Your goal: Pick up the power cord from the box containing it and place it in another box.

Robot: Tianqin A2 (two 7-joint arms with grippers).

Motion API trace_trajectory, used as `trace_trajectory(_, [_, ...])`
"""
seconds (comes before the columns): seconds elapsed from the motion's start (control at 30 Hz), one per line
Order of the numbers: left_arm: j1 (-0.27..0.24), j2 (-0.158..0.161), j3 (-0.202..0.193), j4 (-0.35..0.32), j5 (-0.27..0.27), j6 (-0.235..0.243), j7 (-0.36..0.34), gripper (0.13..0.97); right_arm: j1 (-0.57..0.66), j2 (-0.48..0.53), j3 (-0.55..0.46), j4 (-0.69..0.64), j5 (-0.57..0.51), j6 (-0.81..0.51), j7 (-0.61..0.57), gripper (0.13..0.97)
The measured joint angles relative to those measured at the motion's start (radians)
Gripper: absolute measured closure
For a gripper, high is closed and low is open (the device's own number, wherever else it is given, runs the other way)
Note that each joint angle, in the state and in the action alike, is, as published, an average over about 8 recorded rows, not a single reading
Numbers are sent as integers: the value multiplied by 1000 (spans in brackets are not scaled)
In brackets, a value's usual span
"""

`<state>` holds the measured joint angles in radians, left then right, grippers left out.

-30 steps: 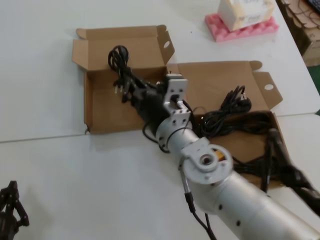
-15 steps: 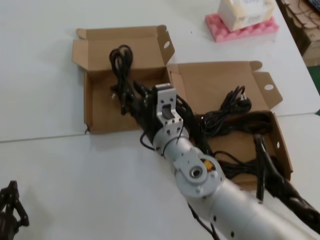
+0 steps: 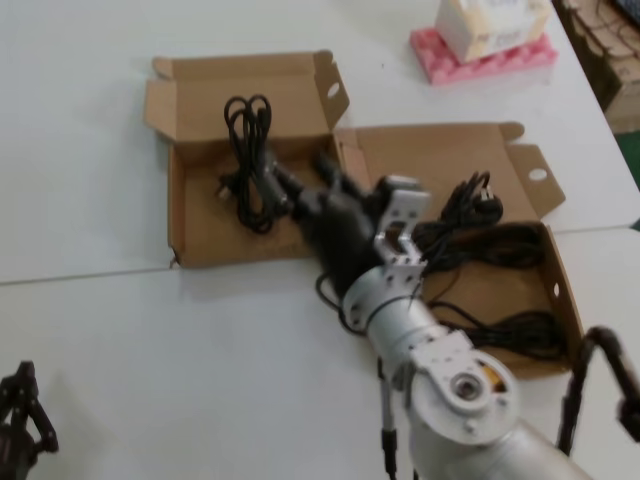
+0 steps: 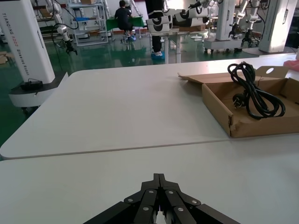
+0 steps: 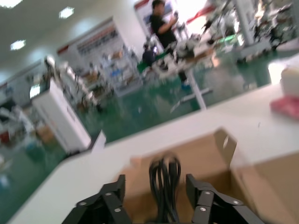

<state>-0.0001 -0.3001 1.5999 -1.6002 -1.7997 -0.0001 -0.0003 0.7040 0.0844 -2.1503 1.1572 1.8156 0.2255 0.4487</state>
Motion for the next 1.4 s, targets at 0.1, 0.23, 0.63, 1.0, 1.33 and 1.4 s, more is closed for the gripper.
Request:
trace_trajectory(0.1, [0,0,0,0,0,0,0,934,-35,36,22,123,24,32,0,638])
trace_trajectory(0.23, [0,0,0,0,0,0,0,934,-73,101,25,305,71,90,0,570])
trace_trajectory(0.63, [0,0,0,0,0,0,0,934,-119,194,-9,530,129,202,0,364])
trace_trajectory(1.0, [0,0,0,0,0,0,0,905,-201,196,71,515,110,140,0,201])
trace_trajectory(1.33, [0,0,0,0,0,0,0,809,-283,199,149,504,89,80,0,138])
trace_trajectory(1.4, [0,0,0,0,0,0,0,768,-300,200,165,501,85,68,0,134])
